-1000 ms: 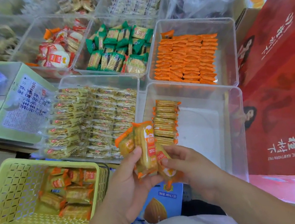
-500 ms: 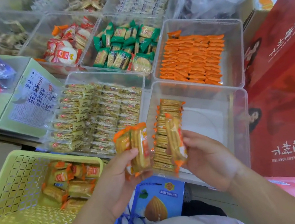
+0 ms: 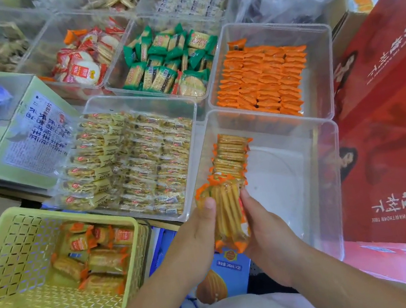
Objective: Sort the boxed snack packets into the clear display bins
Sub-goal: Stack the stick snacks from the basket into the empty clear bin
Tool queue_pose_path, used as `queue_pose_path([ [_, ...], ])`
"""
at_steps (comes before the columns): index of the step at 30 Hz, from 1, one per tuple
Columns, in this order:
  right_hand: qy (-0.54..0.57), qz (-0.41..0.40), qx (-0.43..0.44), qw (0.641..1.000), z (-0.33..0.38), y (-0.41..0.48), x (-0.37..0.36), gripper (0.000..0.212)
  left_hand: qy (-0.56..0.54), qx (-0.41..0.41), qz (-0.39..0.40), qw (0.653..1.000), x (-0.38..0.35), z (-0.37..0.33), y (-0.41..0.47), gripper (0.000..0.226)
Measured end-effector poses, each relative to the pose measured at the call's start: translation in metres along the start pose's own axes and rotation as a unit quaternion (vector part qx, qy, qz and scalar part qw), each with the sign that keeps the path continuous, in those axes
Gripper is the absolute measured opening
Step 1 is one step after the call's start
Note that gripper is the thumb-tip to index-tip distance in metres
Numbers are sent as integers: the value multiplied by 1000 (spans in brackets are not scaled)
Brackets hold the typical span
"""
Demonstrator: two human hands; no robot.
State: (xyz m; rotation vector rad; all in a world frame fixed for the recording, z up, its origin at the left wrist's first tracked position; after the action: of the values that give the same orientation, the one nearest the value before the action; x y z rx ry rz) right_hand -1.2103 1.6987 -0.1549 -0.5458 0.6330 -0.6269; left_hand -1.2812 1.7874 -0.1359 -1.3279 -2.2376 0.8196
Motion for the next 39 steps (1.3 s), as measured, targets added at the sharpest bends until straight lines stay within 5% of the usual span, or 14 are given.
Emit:
queue_pose_path([
  [5, 13, 26, 13, 999, 8, -3, 1, 53, 263, -67, -50, 961, 6, -14, 6, 94],
  [11, 55, 19, -4, 998, 14, 4, 36, 58, 296, -160, -79, 938, 8, -30, 8, 71],
  [14, 32, -56, 5, 998, 18, 16, 81, 60, 343, -235, -94, 905, 10, -35, 9, 72],
  [16, -82, -148, -12, 986, 12, 23, 114, 51, 399, -239, -110, 878, 13, -30, 12, 69],
  [19, -386, -236, 7, 892, 8, 32, 143, 37, 450, -168, -105, 871, 17, -5, 24, 86],
  [22, -677, -151, -34, 720, -18, 49, 144, 77, 488, -151, -99, 854, 18, 13, 31, 105],
  [24, -747, -78, -78, 655, -39, 56, 144, 94, 496, -156, -104, 848, 20, 18, 34, 110],
  [31, -734, -92, -122, 662, -38, 54, 159, 63, 461, -167, -116, 864, 25, 22, 38, 116],
  [39, -727, -34, -164, 666, -53, 59, 142, 73, 453, -166, -114, 869, 26, 28, 41, 113],
])
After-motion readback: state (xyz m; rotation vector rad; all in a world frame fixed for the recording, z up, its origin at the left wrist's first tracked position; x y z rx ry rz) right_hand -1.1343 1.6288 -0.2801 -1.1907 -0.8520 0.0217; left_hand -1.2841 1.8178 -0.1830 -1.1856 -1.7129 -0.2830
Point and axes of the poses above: each hand's wrist, its own y-axis towards the middle knuckle, its own x-axis out of the back of the hand, z = x × y, the point moved 8 cm from there along y, towards the middle knuckle, and after that the axes turned 13 degrees about -y, right-handed, at the moved point
